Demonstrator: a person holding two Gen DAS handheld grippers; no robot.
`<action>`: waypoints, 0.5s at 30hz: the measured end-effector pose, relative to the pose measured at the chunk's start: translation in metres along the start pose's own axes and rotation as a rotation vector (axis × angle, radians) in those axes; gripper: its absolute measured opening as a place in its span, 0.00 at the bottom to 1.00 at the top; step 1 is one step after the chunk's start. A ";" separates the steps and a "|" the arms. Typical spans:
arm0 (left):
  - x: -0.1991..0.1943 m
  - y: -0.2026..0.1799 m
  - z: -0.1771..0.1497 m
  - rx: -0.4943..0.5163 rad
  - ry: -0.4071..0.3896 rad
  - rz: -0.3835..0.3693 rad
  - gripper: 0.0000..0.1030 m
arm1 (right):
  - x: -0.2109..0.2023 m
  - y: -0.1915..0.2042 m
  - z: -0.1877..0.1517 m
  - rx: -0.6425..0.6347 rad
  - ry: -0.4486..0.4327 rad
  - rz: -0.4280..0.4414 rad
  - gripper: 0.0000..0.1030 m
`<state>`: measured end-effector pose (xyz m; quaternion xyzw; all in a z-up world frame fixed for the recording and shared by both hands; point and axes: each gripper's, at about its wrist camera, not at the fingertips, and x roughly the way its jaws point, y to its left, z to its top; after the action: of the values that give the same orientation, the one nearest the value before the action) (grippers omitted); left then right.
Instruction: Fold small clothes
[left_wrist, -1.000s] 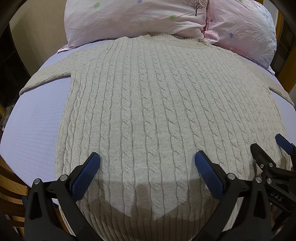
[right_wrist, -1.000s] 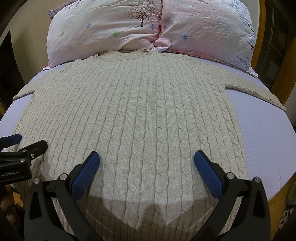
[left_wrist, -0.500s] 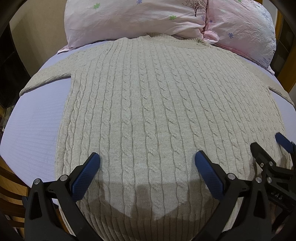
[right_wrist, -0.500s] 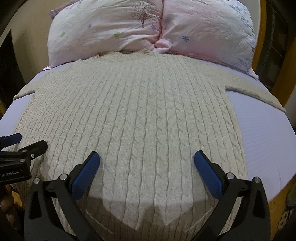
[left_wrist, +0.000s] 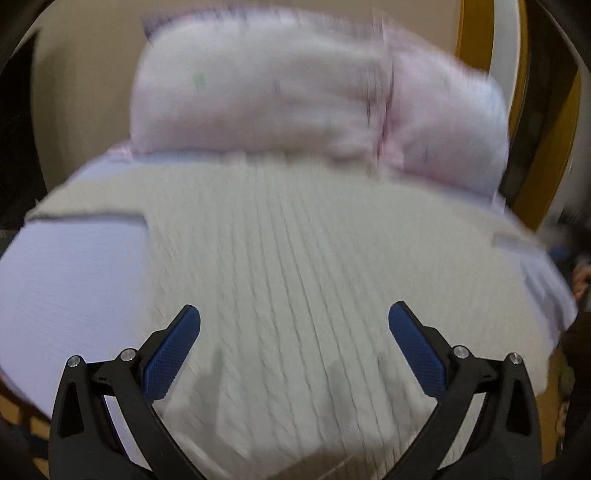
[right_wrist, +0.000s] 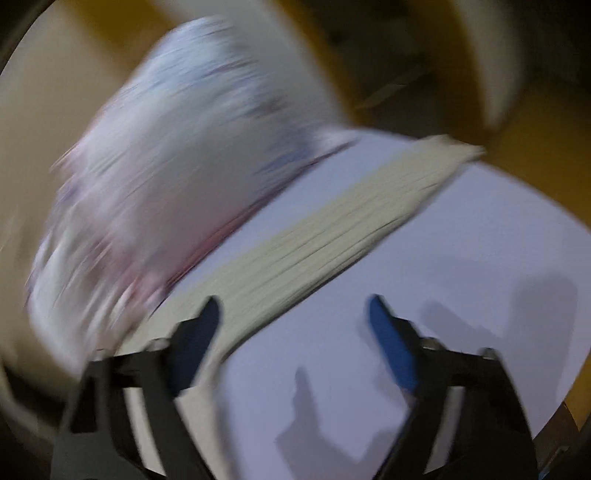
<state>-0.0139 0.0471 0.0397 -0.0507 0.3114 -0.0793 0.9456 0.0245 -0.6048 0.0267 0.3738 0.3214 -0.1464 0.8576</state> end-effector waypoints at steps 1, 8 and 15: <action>-0.006 0.008 0.005 -0.021 -0.056 -0.002 0.99 | 0.012 -0.015 0.017 0.053 0.002 -0.035 0.63; -0.011 0.069 0.038 -0.188 -0.168 0.052 0.99 | 0.066 -0.059 0.058 0.245 0.039 -0.143 0.50; -0.009 0.114 0.044 -0.223 -0.178 0.107 0.99 | 0.081 -0.068 0.073 0.272 -0.021 -0.158 0.08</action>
<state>0.0183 0.1629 0.0633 -0.1456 0.2355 0.0110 0.9608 0.0845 -0.7051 -0.0267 0.4585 0.3178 -0.2594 0.7883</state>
